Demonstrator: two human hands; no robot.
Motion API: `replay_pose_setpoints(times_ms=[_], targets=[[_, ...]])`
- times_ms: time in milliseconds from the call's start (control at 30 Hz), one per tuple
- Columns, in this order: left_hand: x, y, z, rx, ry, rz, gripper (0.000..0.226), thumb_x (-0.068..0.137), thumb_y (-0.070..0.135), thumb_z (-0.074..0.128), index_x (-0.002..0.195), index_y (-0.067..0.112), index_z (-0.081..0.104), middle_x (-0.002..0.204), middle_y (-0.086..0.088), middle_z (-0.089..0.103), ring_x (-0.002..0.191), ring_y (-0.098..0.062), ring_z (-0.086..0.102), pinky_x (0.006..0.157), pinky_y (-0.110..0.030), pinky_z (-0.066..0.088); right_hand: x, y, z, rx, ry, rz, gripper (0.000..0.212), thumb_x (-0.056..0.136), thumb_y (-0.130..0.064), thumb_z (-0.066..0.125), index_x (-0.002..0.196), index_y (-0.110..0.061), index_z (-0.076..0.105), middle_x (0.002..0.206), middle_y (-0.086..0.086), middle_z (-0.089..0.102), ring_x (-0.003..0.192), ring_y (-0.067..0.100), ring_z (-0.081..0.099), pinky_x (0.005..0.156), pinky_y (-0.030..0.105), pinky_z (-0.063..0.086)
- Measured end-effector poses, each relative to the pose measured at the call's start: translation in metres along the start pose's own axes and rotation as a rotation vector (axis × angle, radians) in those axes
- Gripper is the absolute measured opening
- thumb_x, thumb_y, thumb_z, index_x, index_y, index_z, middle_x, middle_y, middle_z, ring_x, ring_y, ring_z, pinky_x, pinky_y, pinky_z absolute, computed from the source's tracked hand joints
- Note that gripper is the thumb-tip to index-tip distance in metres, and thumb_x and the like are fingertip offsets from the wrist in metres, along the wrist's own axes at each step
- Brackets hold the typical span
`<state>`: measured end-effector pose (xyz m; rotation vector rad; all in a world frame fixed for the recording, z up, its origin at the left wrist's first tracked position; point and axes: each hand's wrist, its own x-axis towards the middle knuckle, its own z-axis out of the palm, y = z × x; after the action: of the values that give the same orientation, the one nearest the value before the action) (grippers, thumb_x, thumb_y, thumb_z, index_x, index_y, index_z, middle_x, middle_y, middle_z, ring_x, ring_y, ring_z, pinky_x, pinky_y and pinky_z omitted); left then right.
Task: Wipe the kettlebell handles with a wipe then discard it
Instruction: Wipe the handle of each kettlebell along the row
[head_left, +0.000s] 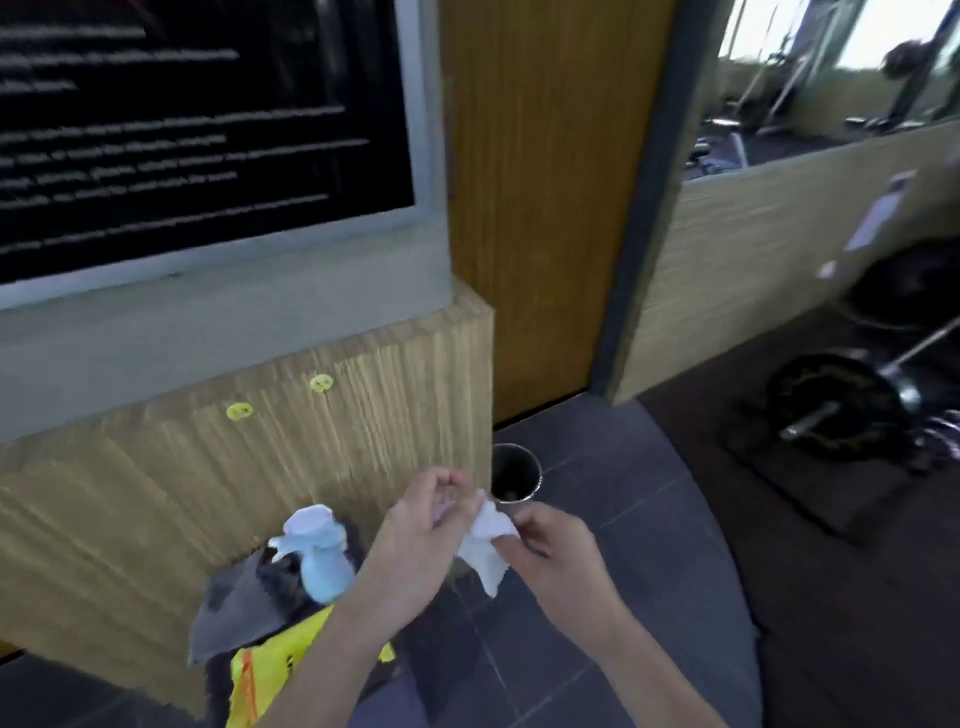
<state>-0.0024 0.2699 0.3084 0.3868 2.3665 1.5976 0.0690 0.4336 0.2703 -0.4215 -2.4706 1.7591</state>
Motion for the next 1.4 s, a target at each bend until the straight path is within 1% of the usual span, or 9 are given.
replay_pose_setpoints(times_ms=[100,167,367,500,667,800,867,1133,1400], targets=[[-0.001,0.066,0.063,0.121,-0.276,0.025,0.032,0.09,0.063,0.067,0.103,0.033,0.066,0.088,0.011,0.074,0.076,0.003,0.068,0.076,-0.019,0.054,-0.032,-0.009,-0.103,-0.061,0.155,-0.01,0.016,0.095,-0.019,0.067,0.082,-0.027,0.07,0.085,-0.005,0.072,0.08,0.012,0.068,0.068,0.025,0.053],[-0.004,0.095,0.1,0.202,-0.444,0.067,0.044,0.084,0.065,0.073,0.099,0.023,0.066,0.071,0.01,0.063,0.059,0.001,0.059,0.06,-0.014,0.045,-0.052,-0.01,-0.155,-0.15,0.214,-0.004,0.014,0.096,-0.021,0.067,0.084,-0.029,0.068,0.086,-0.008,0.072,0.081,0.008,0.066,0.069,0.024,0.053],[-0.012,0.183,0.276,0.296,-0.671,0.188,0.05,0.089,0.057,0.068,0.071,0.018,0.043,0.066,0.007,0.043,0.065,-0.011,0.049,0.067,-0.034,0.038,-0.144,0.033,-0.346,-0.323,0.487,0.002,0.011,0.094,-0.032,0.068,0.105,-0.033,0.067,0.105,-0.019,0.069,0.102,-0.002,0.064,0.086,0.019,0.051],[-0.022,0.227,0.395,0.177,-0.695,0.178,0.055,0.088,0.06,0.061,0.074,0.011,0.042,0.072,0.005,0.043,0.067,-0.013,0.044,0.066,-0.034,0.033,-0.207,0.085,-0.474,-0.537,0.61,0.112,0.035,0.097,-0.043,0.062,0.13,-0.032,0.06,0.126,-0.02,0.06,0.119,0.0,0.056,0.101,0.025,0.047],[-0.03,0.266,0.517,-0.022,-0.623,-0.016,0.043,0.102,0.042,0.061,0.09,0.002,0.068,0.087,-0.014,0.075,0.083,-0.027,0.075,0.07,-0.037,0.051,-0.264,0.133,-0.599,-0.638,0.687,0.234,0.048,0.1,-0.05,0.055,0.144,-0.031,0.049,0.145,-0.018,0.049,0.135,0.008,0.046,0.111,0.031,0.041],[-0.019,0.295,0.597,-0.13,-0.524,-0.108,0.034,0.104,0.033,0.06,0.098,0.002,0.072,0.093,-0.018,0.079,0.092,-0.033,0.077,0.079,-0.042,0.059,-0.275,0.171,-0.677,-0.658,0.738,0.283,0.055,0.1,-0.049,0.057,0.149,-0.027,0.044,0.155,-0.009,0.043,0.145,0.012,0.038,0.117,0.03,0.036],[-0.002,0.306,0.638,-0.155,-0.503,-0.126,0.034,0.105,0.034,0.058,0.099,0.004,0.072,0.098,-0.018,0.078,0.096,-0.032,0.076,0.087,-0.05,0.06,-0.269,0.191,-0.715,-0.673,0.758,0.288,0.057,0.1,-0.048,0.057,0.15,-0.026,0.043,0.159,-0.006,0.04,0.148,0.013,0.034,0.119,0.034,0.034],[0.097,0.364,0.815,-0.242,-0.425,-0.09,0.025,0.093,0.027,0.077,0.095,0.003,0.074,0.09,-0.01,0.078,0.089,-0.021,0.075,0.071,-0.033,0.056,-0.182,0.277,-0.895,-0.727,0.721,0.315,0.064,0.101,-0.051,0.052,0.156,-0.023,0.035,0.164,0.001,0.032,0.154,0.021,0.025,0.122,0.043,0.03],[0.188,0.442,0.99,-0.168,-0.334,-0.063,0.023,0.096,0.027,0.069,0.091,0.005,0.07,0.086,-0.003,0.07,0.079,-0.019,0.067,0.068,-0.034,0.052,-0.093,0.335,-1.087,-0.753,0.673,0.324,0.065,0.1,-0.052,0.052,0.156,-0.022,0.035,0.162,0.001,0.035,0.154,0.023,0.024,0.122,0.045,0.03]])
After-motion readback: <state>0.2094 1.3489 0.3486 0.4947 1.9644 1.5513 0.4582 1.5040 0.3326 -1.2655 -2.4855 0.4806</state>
